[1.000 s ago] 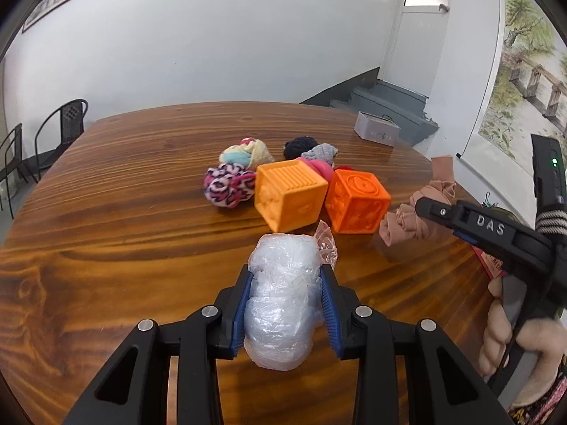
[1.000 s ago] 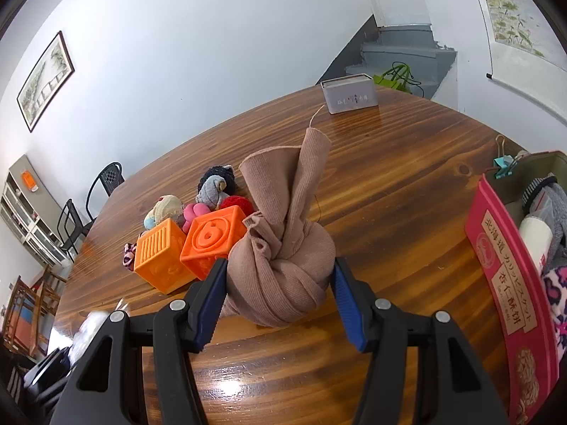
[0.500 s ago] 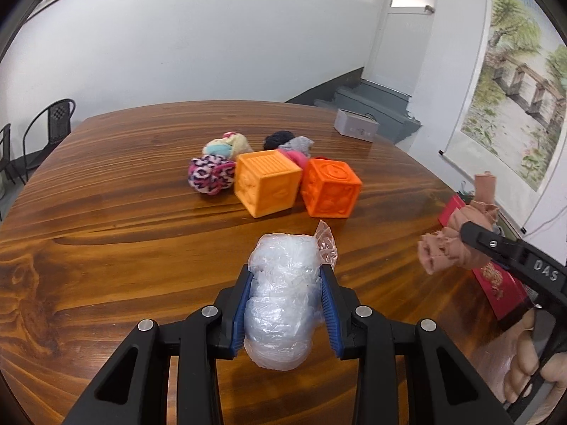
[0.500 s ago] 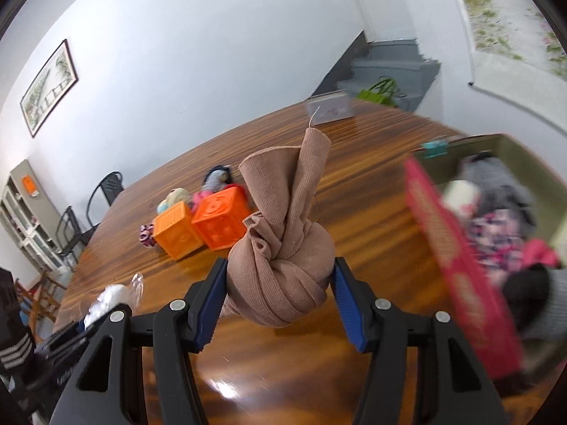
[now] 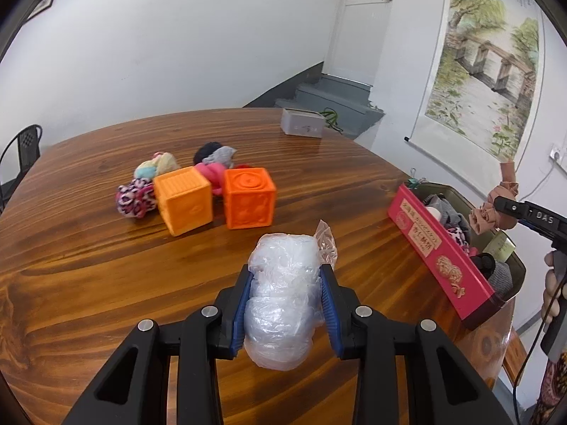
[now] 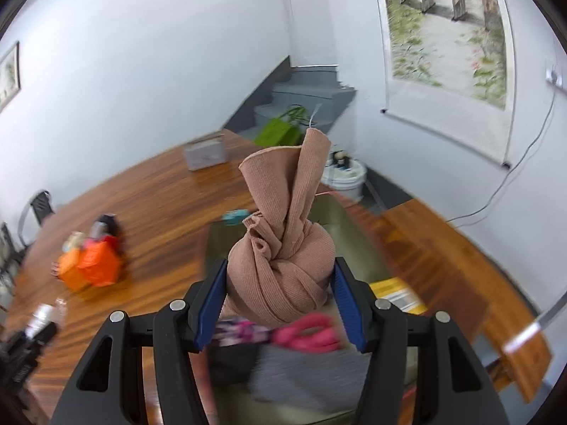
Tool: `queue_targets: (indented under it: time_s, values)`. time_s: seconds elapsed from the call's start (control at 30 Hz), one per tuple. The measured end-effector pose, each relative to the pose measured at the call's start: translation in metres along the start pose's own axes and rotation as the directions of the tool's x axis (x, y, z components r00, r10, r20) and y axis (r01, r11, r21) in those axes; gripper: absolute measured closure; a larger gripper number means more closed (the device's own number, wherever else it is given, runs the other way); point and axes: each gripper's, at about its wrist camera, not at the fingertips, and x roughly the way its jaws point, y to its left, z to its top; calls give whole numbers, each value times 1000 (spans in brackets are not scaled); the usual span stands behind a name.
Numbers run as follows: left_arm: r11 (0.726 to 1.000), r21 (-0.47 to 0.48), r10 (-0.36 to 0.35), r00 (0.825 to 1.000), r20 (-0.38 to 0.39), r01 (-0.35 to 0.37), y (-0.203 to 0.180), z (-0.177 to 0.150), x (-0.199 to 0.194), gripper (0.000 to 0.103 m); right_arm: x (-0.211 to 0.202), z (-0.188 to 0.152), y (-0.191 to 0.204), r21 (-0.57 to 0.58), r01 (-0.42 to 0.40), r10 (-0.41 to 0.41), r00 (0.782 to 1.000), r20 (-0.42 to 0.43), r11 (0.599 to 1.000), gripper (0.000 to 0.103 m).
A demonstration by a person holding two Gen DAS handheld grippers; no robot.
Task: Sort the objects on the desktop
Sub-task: 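Lift and carry the stocking and plastic bag over the red tin tray, then open both grippers to release the stocking and bag into the tray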
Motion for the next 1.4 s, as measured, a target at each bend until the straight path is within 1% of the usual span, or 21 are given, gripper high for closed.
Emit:
queue_targets:
  time_s: [0.03,0.1,0.2,0.27,0.37,0.43,0.5,0.63,0.8,0.87,0.93,1.0,1.13,1.27,1.33,1.4]
  values:
    - [1000,13,-5,1000,-3,5,-7,1,2,65,5,1,-6,-19,18,-18,1000,-19,1000,41]
    - [999,41,-17,1000,-5,17,-21,4,5,65,19,3,-9,-60,27,-32,996,-79,998,41]
    - [997,73,-33,999,-3,33,-39,9,7,65,39,2,-13,-126,25,-48,983,-180,992,39]
    - [996,86,-40,999,-1,40,-48,13,8,65,42,0,-13,-171,41,-72,982,-177,984,38]
    - [993,97,-61,998,5,60,-63,24,12,65,33,0,-16,-168,4,-28,990,-141,986,38]
    - [991,112,-76,997,7,75,-75,31,16,65,20,0,-23,-141,-19,6,995,-97,990,37]
    - [987,135,-95,995,11,93,-90,38,21,65,7,0,-31,-109,-24,19,999,-47,994,36]
    - [976,163,-150,989,0,148,-119,50,35,65,-13,-3,-43,-45,-38,39,999,22,998,35]
    - [956,203,-214,977,-19,213,-159,68,58,65,-37,-15,-57,18,-62,61,994,85,998,35]
    - [947,211,-240,970,-36,242,-175,73,67,65,-45,-22,-67,64,-79,72,992,104,995,35]
    - [936,213,-276,960,-58,282,-190,78,77,65,-48,-27,-74,99,-88,77,990,114,991,35]
    - [926,223,-294,953,-77,304,-205,81,85,65,-51,-31,-81,131,-95,78,989,125,987,35]
    - [901,254,-333,935,-119,353,-233,82,96,65,-56,-35,-83,137,-84,65,988,137,987,35]
    - [876,294,-351,924,-153,382,-250,74,99,51,-54,-37,-81,139,-91,72,988,133,986,35]
    - [877,292,-350,924,-156,382,-248,69,98,44,-53,-38,-79,137,-98,80,988,130,986,35]
    - [888,275,-340,929,-147,369,-239,67,96,44,-52,-39,-76,135,-104,87,988,127,985,35]
